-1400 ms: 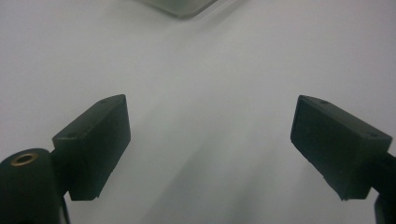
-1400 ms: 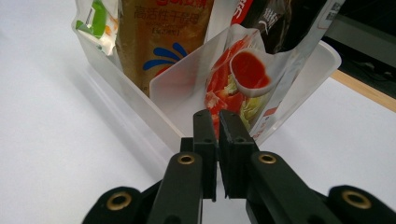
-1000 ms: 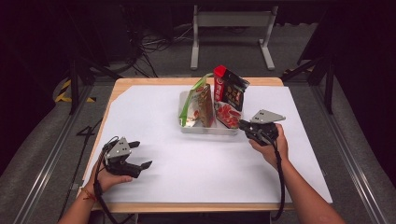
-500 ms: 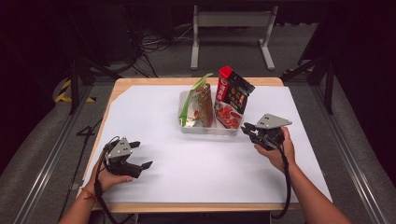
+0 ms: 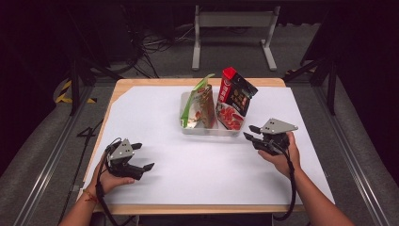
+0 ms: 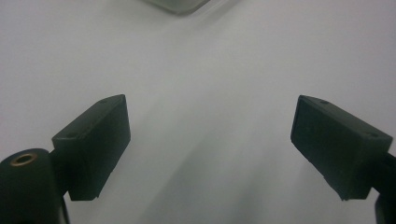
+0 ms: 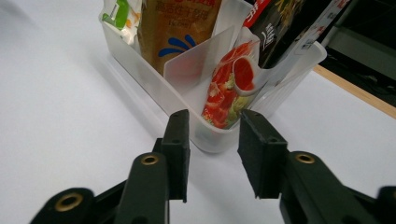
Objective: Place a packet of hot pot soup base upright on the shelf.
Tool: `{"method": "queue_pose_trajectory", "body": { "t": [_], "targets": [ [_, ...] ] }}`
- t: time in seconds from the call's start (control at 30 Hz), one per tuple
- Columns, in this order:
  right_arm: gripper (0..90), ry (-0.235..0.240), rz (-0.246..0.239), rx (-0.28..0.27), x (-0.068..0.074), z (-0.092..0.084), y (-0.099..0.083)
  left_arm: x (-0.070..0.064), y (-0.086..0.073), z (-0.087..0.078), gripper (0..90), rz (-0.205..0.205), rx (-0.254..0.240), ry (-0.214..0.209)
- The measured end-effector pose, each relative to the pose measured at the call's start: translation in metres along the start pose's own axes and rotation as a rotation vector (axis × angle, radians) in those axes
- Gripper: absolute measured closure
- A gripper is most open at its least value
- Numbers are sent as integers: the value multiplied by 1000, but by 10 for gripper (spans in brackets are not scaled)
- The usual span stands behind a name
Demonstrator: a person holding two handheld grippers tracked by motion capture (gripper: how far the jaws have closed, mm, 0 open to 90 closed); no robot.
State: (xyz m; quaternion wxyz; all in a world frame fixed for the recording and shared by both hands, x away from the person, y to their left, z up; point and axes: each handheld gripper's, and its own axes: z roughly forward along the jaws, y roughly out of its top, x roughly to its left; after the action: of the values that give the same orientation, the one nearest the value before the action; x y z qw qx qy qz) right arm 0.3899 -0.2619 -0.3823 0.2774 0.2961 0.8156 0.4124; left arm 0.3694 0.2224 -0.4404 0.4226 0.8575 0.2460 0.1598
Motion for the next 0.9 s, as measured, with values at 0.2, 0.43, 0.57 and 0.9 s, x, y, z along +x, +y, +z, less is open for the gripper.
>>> {"method": "queue_pose_trajectory", "body": {
  "t": [0.2,0.43,0.57,0.9],
  "targets": [
    [562,21,-16,-9,2,-1,-8,0,0,1,126,-2,-1,2],
    [486,40,-26,-15,4,-5,-17,0,0,0,125,-6,-7,5],
    [365,50,-22,-36,5,-9,-23,0,0,0,123,-5,-8,5],
    [208,42,-15,-18,5,-13,-37,1,0,-1,119,-6,-7,4]
  ]
}}
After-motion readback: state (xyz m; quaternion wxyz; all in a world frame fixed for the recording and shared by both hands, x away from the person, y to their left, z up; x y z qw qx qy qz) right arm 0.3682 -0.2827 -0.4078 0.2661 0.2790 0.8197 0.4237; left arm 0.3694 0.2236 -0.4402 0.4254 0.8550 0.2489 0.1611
